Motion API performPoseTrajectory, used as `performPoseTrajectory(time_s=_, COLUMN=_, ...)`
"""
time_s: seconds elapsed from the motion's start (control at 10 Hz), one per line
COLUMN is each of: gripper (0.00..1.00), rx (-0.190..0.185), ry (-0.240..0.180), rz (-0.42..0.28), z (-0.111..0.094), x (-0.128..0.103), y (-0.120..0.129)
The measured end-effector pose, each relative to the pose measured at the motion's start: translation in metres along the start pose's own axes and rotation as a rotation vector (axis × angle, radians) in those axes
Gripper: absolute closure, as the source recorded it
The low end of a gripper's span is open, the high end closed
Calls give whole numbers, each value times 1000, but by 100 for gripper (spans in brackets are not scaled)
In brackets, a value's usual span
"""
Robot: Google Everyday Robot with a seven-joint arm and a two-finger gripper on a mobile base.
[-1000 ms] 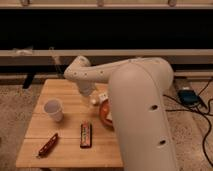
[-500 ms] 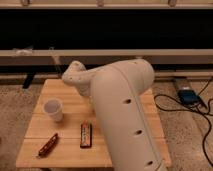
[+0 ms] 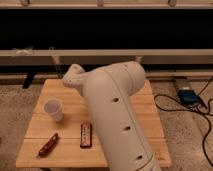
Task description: Stand the bottle upright
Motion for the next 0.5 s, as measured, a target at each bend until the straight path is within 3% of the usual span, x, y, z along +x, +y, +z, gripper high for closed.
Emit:
performPoseTrajectory(time_s=0.3, gripper=30, rx=30, ry=1, rz=1, z=5, x=-3, y=-2)
performPoseTrajectory(time_s=0.5, gripper=46, rx=46, ry=-6, rz=1, z=6, x=-6, y=-2)
